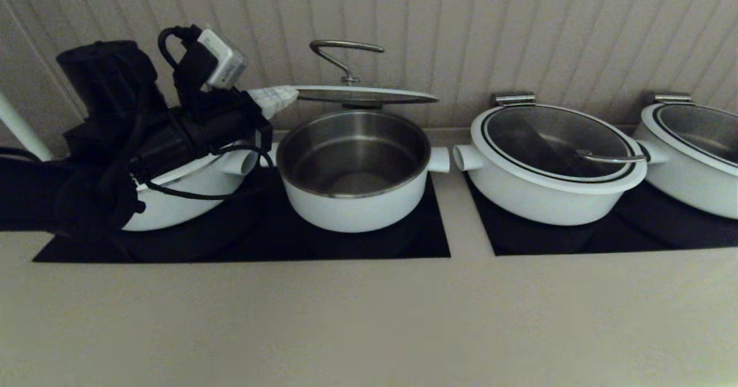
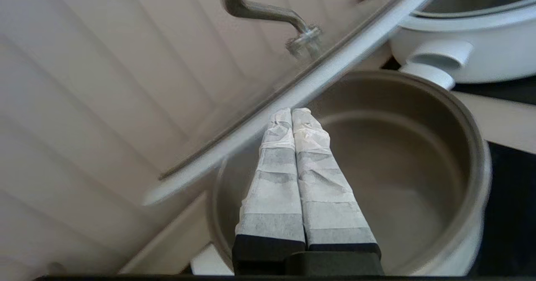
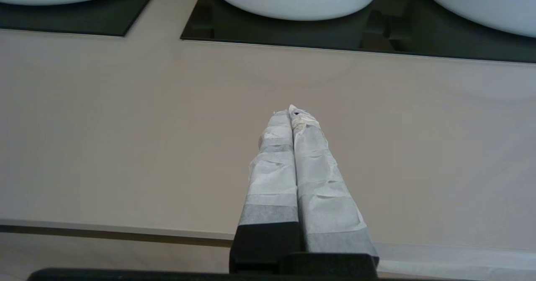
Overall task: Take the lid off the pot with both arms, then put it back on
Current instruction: Close the pot lid
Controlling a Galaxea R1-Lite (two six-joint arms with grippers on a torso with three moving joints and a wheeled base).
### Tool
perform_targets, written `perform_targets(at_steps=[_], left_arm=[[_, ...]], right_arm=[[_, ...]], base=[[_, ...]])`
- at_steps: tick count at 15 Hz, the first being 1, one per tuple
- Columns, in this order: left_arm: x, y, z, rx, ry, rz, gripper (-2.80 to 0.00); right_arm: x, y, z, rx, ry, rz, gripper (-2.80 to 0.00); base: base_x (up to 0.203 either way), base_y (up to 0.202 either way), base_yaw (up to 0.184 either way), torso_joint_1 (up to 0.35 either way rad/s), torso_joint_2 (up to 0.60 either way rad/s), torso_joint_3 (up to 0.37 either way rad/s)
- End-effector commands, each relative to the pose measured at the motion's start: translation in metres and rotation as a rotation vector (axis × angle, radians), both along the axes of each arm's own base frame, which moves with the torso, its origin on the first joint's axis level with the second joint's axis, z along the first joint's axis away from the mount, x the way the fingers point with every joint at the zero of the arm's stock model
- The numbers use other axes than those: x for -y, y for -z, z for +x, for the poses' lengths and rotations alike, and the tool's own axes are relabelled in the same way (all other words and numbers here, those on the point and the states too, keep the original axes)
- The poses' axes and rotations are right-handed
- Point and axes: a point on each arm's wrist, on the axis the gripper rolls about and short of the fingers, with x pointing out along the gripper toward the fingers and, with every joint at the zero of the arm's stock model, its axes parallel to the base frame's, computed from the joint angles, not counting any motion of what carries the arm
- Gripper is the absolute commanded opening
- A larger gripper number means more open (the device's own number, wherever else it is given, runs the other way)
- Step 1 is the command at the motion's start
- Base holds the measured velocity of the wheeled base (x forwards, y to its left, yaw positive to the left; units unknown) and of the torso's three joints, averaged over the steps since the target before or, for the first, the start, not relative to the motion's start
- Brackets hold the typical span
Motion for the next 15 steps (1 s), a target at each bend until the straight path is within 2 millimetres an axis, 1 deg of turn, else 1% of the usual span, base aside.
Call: perform_targets(at_steps=[1,5,9,13,15], left_arm=[[0.000,-0.007,0.003,0.030,-0.001,-0.007,-2.80],[-0.002,-0.010,0.002,0.037,-0.006,-0.008,-2.80],[-0.011,-0.010,0.005,0.037,-0.038,-0.008,-2.80],[-0.011,-0.006,0.008,0.025,-0.038,-0.005,-2.80],[-0.010,-0.002,0.013,0.019,-0.035,-0.002,-2.80]], right_arm=[[0.000,0.000,0.000,-0.001,-0.001,-0.001,-2.80],[0.000,0.000,0.000,-0.001,-0.001,-0.001,-2.80],[0.000,0.000,0.000,0.000,-0.001,-0.001,-2.80],[0.000,0.000,0.000,-0.001,-0.001,-0.001,-2.80],[0.000,0.000,0.000,0.000,-0.001,-0.001,-2.80]], base=[[0.000,0.000,0.000,0.000,0.00,0.000],[0.000,0.000,0.000,0.000,0.00,0.000],[0.000,0.000,0.000,0.000,0.00,0.000],[0.000,0.000,0.000,0.000,0.00,0.000],[0.000,0.000,0.000,0.000,0.00,0.000]])
